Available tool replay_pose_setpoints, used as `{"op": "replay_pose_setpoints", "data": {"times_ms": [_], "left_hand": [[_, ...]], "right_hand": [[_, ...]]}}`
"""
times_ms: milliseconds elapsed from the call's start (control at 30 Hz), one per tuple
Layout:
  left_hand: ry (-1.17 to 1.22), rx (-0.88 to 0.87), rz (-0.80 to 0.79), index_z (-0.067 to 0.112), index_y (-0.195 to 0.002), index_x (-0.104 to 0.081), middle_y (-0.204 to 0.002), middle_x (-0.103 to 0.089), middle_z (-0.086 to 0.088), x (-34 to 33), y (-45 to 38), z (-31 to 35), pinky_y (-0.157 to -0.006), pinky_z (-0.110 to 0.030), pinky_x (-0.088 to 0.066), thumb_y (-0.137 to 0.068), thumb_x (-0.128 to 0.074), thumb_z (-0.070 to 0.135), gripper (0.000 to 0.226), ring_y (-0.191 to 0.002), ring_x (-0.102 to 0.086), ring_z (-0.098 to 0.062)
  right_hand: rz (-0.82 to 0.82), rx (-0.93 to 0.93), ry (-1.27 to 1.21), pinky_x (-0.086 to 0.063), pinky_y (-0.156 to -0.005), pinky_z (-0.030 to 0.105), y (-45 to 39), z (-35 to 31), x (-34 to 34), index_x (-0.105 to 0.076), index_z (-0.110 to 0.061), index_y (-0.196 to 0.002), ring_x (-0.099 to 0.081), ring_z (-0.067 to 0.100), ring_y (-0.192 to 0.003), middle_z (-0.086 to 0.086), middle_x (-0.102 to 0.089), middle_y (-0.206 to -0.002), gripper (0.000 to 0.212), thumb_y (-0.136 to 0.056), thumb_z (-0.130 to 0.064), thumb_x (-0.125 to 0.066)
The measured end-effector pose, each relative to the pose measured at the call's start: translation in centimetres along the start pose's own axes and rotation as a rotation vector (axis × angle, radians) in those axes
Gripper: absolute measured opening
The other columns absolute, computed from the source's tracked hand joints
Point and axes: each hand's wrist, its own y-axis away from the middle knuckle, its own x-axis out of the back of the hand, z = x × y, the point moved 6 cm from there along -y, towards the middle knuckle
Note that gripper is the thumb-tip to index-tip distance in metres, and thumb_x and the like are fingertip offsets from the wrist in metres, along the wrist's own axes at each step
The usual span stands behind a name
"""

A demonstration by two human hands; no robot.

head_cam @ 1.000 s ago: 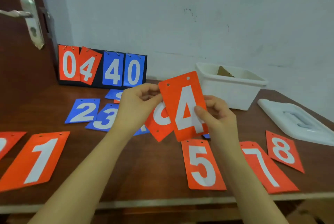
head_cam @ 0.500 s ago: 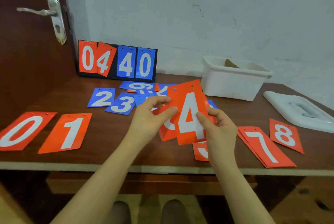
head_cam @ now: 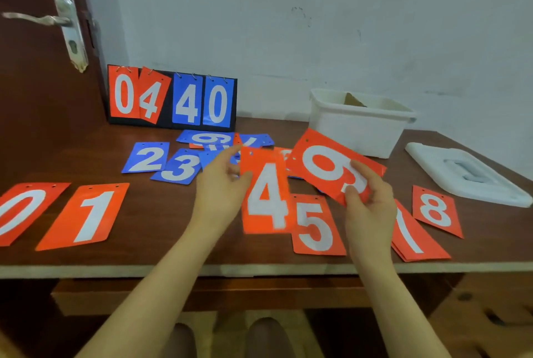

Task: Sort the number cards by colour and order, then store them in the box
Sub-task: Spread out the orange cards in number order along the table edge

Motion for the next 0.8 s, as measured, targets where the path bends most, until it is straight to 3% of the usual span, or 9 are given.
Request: {"op": "replay_pose_setpoints", "data": {"times_ms": [100, 167, 267, 367, 433, 500, 633, 733, 800], "left_hand": [[-0.385, 0.05, -0.104, 0.02, -0.13, -0.051, -0.101, -0.064, -0.004, -1.1, 0.9, -2.4, -0.073, -0.017, -0.046, -0.088, -0.055, 0.015, 0.042, -0.085, -0.057, -0.011], [-0.625, 0.09, -0.179, 0.013, -0.133, -0.046, -0.121, -0.055, -0.014, -1.6, 1.4, -3.5, -0.09, -0.036, -0.042, -0.09, -0.052, 0.017, 0.044, -0.109, -0.05, -0.028], [-0.852, 0.05, -0.103, 0.013, -0.136, -0.039, -0.138, -0.039, -0.013, -1.8, 2.0, -2.3, -0.099, -0.043, -0.032, -0.092, -0.049, 0.03, 0.048, -0.125, -0.033, -0.032], [-0.491, -0.09, -0.133, 0.019, -0.139, -0.034, -0.135, -0.046, -0.004, -4.4, 3.5, 1.1, -0.1, -0.034, -0.035, -0.092, -0.046, 0.041, 0.053, -0.122, -0.043, -0.019], [-0.062, 0.024, -0.345, 0.025, -0.14, -0.032, -0.112, -0.058, 0.013, -7.6, 4.9, 3.0, -0.074, -0.007, -0.046, -0.089, -0.05, 0.045, 0.058, -0.091, -0.058, 0.007], [0.269, 0.136, -0.386, 0.027, -0.135, -0.039, -0.093, -0.061, 0.018, -10.0, 5.7, 4.2, -0.055, -0.001, -0.043, -0.086, -0.059, 0.04, 0.055, -0.072, -0.06, 0.013], [0.368, 0.088, -0.255, 0.022, -0.127, -0.05, -0.093, -0.062, 0.009, -11.6, 5.1, 5.2, -0.067, -0.01, -0.05, -0.081, -0.068, 0.012, 0.051, -0.079, -0.062, 0.004], [0.343, 0.063, -0.334, 0.022, -0.127, -0.05, -0.108, -0.062, -0.004, -14.0, 5.1, 5.9, -0.083, -0.029, -0.054, -0.081, -0.066, 0.01, 0.05, -0.089, -0.062, -0.014], [0.338, -0.012, -0.404, 0.023, -0.127, -0.049, -0.097, -0.061, 0.0, -15.9, 5.3, 6.7, -0.074, -0.021, -0.052, -0.081, -0.065, 0.009, 0.051, -0.074, -0.058, -0.006]], "right_hand": [[0.024, 0.007, 0.092, -0.043, -0.072, 0.011, 0.0, 0.6, 1.2, -0.053, -0.036, -0.125, -0.05, -0.017, -0.09, -0.027, -0.043, -0.101, 0.038, -0.092, -0.016, -0.053], [0.033, 0.015, 0.137, -0.039, -0.07, 0.009, 0.4, 0.7, 1.7, -0.05, -0.032, -0.128, -0.049, -0.01, -0.093, -0.02, -0.043, -0.107, 0.038, -0.092, -0.02, -0.054], [0.037, 0.038, 0.151, -0.04, -0.073, 0.01, 0.9, 0.6, 2.4, -0.048, -0.029, -0.13, -0.046, 0.001, -0.104, -0.018, -0.042, -0.114, 0.039, -0.092, -0.025, -0.056], [0.033, 0.029, 0.083, -0.047, -0.078, 0.017, 1.4, 0.3, 3.0, -0.049, -0.031, -0.129, -0.05, 0.003, -0.108, -0.018, -0.046, -0.117, 0.039, -0.091, -0.027, -0.057], [-0.002, 0.046, 0.037, -0.048, -0.081, 0.017, 1.7, -0.1, 3.1, -0.049, -0.033, -0.127, -0.052, 0.002, -0.108, -0.018, -0.049, -0.118, 0.038, -0.09, -0.027, -0.058], [-0.043, 0.069, 0.024, -0.05, -0.081, 0.016, 2.0, -0.4, 3.1, -0.05, -0.035, -0.124, -0.054, 0.002, -0.109, -0.016, -0.052, -0.119, 0.036, -0.09, -0.025, -0.058], [-0.058, 0.075, 0.089, -0.049, -0.082, 0.018, 2.2, 0.3, 4.1, -0.05, -0.041, -0.121, -0.052, 0.002, -0.107, -0.016, -0.05, -0.118, 0.034, -0.09, -0.03, -0.057], [-0.013, 0.006, 0.107, -0.048, -0.082, 0.019, 0.7, 1.5, 6.5, -0.045, -0.044, -0.126, -0.05, -0.002, -0.107, -0.02, -0.046, -0.12, 0.038, -0.089, -0.04, -0.055], [-0.014, -0.043, 0.088, -0.048, -0.078, 0.015, -0.6, 2.2, 8.0, -0.048, -0.041, -0.125, -0.052, 0.0, -0.106, -0.02, -0.05, -0.119, 0.038, -0.088, -0.036, -0.058]]}}
